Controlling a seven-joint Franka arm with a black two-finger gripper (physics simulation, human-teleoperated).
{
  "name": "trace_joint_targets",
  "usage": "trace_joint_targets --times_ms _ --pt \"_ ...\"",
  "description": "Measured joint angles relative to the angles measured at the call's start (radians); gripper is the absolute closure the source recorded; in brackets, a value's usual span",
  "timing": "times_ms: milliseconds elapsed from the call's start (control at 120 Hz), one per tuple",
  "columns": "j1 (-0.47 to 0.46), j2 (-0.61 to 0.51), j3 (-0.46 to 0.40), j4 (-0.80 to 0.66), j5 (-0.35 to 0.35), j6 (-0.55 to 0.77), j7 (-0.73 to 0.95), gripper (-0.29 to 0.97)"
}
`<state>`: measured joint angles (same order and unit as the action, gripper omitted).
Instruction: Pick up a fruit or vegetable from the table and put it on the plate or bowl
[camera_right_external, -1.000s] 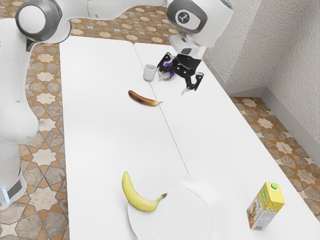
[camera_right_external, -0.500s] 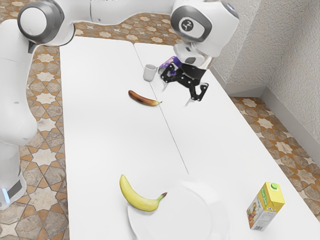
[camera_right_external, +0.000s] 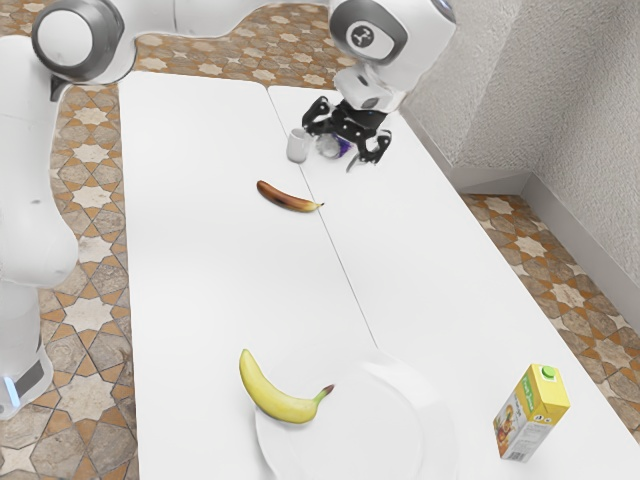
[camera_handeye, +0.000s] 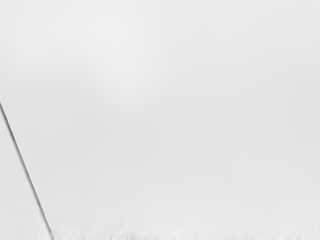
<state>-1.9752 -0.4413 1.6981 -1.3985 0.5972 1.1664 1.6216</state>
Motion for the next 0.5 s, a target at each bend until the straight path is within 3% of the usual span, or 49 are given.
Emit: trace_joint_targets --times_ms 50,125,392,500 --pt "0.078 -0.002 -0.025 0.000 -0.006 -0.019 -0.041 0.00" --pt "0.122 -0.006 -0.026 0.000 -0.018 -0.011 -0.117 0.00" --pt "0.101 -0.006 -0.007 -0.003 -0.020 0.050 -0.377 0.00" --pt "0.142 0.009 -0.027 0.022 -0.014 0.067 -0.460 0.00"
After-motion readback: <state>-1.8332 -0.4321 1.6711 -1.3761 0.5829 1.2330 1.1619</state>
